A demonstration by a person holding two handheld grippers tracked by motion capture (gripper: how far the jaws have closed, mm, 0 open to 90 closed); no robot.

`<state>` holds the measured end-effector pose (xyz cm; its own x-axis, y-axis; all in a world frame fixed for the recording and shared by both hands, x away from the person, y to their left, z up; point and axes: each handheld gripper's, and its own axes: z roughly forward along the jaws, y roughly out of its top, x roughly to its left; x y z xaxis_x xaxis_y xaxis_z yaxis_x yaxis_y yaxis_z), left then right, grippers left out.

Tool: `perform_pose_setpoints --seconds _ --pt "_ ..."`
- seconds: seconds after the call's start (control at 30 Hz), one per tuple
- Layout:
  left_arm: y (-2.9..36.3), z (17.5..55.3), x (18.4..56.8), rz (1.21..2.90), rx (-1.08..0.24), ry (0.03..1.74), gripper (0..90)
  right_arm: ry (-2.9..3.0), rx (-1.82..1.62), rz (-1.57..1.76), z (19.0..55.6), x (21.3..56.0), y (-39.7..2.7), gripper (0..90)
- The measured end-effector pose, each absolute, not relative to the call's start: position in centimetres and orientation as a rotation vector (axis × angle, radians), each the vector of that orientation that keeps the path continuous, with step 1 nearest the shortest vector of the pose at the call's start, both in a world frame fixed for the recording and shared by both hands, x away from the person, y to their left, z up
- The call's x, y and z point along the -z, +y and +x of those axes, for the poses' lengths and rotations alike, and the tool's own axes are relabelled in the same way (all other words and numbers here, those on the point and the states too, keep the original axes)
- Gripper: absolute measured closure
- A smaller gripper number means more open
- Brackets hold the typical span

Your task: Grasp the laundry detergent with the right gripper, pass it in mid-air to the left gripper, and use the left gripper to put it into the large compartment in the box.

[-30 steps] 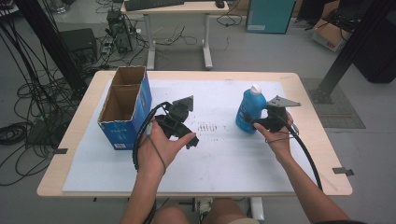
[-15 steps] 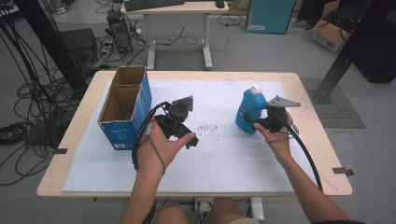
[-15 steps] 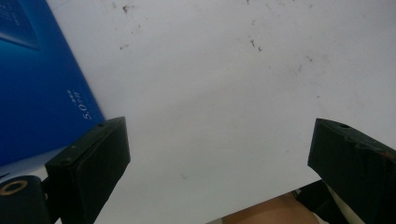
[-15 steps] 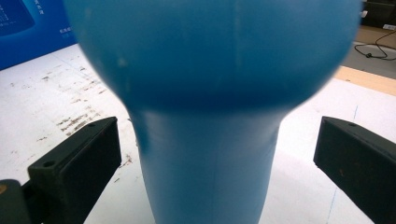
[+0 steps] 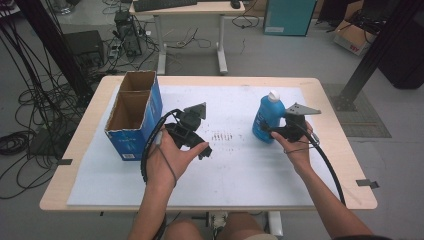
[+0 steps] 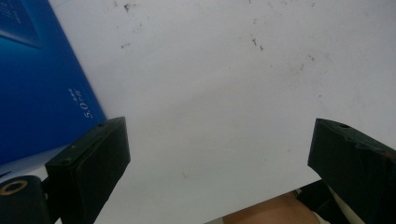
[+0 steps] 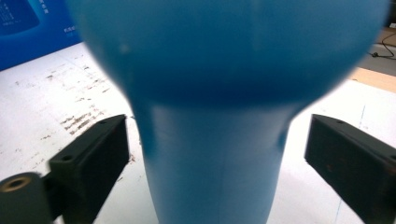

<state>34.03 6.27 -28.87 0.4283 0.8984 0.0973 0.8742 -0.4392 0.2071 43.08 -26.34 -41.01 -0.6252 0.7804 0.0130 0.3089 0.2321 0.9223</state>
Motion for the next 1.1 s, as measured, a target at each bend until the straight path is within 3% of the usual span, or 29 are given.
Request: perform_pose_setpoints --seconds 0.23,0.53,1.1 --pt "6.44 34.0 28.89 2.546 -0.296 1.596 5.9 2.068 -1.386 0.975 43.26 41.12 -26.34 19.7" --pt "6.55 34.0 29.0 2.555 -0.3 1.599 5.9 2.104 -1.413 0.95 43.39 41.37 -26.29 41.0" --pt "6.43 33.86 28.96 2.557 -0.309 1.604 5.9 2.102 -1.401 0.949 43.31 41.31 -26.23 42.1"
